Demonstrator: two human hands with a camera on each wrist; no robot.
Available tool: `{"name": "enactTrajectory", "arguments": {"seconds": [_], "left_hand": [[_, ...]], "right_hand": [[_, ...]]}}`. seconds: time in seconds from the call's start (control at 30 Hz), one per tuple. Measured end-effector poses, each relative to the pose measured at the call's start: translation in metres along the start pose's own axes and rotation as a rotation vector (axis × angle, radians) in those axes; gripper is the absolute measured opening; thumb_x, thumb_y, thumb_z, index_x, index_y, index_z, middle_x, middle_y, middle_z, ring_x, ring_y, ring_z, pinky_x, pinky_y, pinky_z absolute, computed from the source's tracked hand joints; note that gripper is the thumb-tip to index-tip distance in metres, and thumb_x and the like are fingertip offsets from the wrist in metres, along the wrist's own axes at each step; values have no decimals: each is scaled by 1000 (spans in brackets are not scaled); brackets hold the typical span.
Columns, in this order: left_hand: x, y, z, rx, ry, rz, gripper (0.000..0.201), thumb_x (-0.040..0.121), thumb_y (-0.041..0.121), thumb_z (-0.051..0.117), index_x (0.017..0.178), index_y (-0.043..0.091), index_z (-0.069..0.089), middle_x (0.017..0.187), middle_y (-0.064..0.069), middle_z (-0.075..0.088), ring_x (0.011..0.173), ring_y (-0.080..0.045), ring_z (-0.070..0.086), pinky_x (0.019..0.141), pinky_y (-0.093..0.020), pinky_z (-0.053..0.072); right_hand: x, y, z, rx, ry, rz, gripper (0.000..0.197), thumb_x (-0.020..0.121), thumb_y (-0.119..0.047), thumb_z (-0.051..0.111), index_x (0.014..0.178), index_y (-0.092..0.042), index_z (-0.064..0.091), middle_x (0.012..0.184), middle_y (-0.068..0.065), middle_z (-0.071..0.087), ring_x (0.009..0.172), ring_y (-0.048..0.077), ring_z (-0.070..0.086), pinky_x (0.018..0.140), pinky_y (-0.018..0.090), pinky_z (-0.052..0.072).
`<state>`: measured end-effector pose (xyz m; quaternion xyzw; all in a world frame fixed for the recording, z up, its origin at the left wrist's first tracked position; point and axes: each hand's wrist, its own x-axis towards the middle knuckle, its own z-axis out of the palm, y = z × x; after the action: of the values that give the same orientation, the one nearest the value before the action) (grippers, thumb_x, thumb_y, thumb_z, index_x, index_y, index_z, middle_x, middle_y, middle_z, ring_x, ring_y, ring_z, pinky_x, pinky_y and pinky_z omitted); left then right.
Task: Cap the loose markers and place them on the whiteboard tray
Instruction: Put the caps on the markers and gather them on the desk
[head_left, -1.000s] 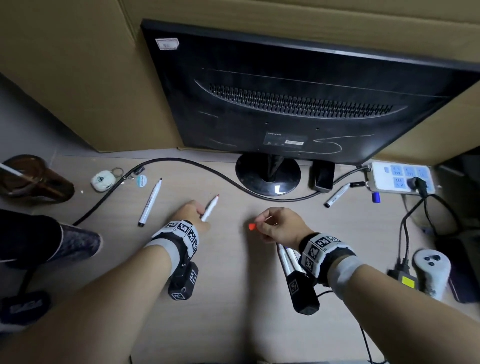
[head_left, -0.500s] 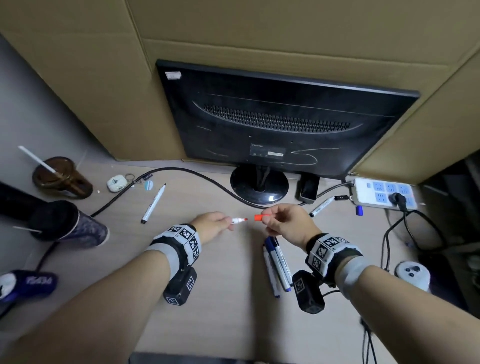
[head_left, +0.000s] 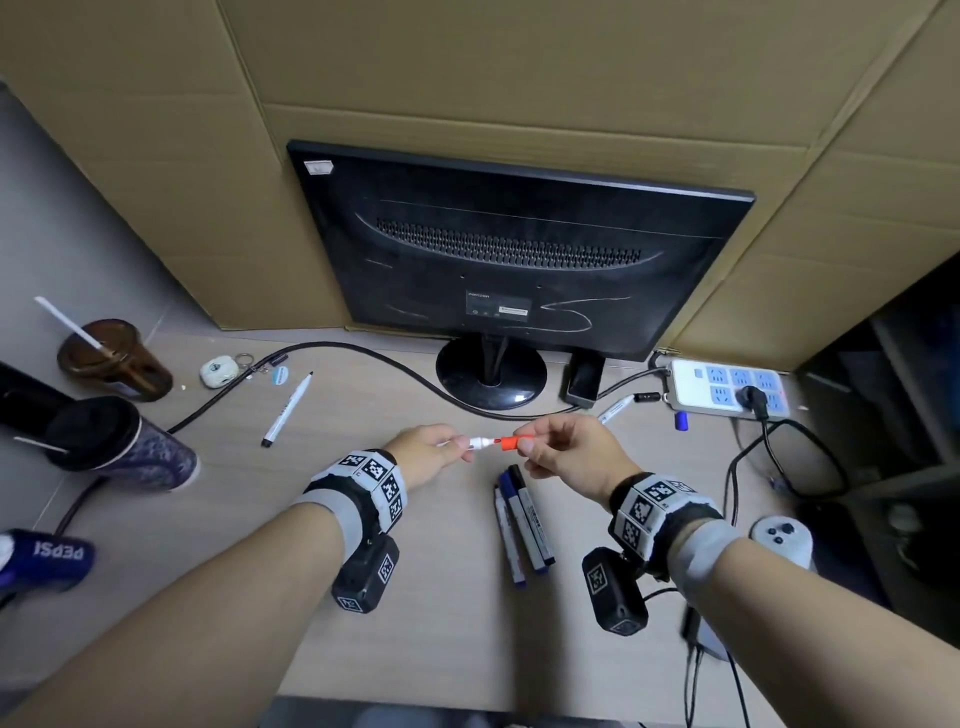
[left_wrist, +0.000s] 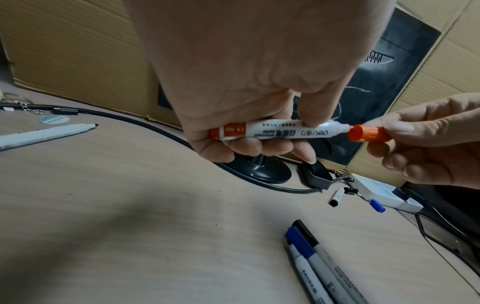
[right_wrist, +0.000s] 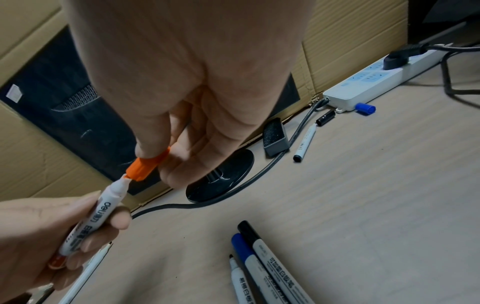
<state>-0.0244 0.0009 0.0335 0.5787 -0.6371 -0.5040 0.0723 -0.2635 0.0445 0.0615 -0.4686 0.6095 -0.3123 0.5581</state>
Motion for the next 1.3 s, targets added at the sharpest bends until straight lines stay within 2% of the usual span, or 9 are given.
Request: {"name": "enactTrajectory", "arguments": {"seconds": [0.2,0.3,0.43,0.57,0.77,0.93,1.07,1.13,1.3], "left_hand": [[-2,1,7,-10,-14,16,30,96,48,51,93,30,75,71,11,49,71,-14,47,74,-29,38],[-3,6,9,-1,-54,49,27,104,36,50,98,29,75,73,8,50,70,-16,45,71,-28,37],[-5,12,6,42,-53,87,25,104,32,52,103,26,76,80,8,62,65,-6,48,68,-25,39],[-8,14,3,71,-57,144,26,104,30,52,90,34,74,73,10,61,64,-9,48,69,-28,40],[-9,14,3,56,-79,189,31,106,29,49,86,34,73,70,8,55,66,-15,46,68,-29,39],[-10,13,4,-3,-82,192,35,107,28,47,84,36,72,70,6,56,62,-8,48,68,-27,41],[-13,13,1,-19,-124,141,29,106,29,49,93,31,74,76,9,68,65,-9,57,71,-23,48],[-15,10,5,-35,-178,94,23,103,31,53,93,29,73,83,4,77,69,-16,63,74,-29,52],[-14,-14,31,-74,-231,-125,10,98,24,63,97,15,58,89,-9,77,63,-22,65,61,-36,55]], "right_hand": [[-7,2,-4,22,-9,-5,9,95,-2,69,103,0,72,76,6,70,65,16,67,69,28,64],[-9,1,-1,14,-27,-14,8,93,-4,71,99,-9,74,76,8,70,66,17,68,70,30,64],[-8,2,-1,0,-16,-17,8,93,-6,73,100,-8,76,77,9,73,68,20,70,74,35,64],[-9,-2,-1,-71,-27,-18,12,94,-6,71,101,2,76,72,6,72,66,15,70,72,31,64],[-9,-15,-3,-168,-36,-44,9,95,-9,71,90,-5,78,77,17,76,66,21,73,77,37,65],[-7,-24,-4,-166,-14,-48,9,94,-12,73,94,-5,78,76,11,78,67,19,75,76,35,65],[-8,-19,-2,-201,-29,-37,9,94,-14,72,97,-7,78,83,15,79,68,17,75,74,31,65],[-8,-10,3,-239,-16,-17,8,95,-15,72,99,-10,77,82,10,79,66,13,75,75,30,65],[-6,27,8,-247,48,102,14,97,-14,66,110,-15,71,86,8,75,71,23,76,76,38,66]]}}
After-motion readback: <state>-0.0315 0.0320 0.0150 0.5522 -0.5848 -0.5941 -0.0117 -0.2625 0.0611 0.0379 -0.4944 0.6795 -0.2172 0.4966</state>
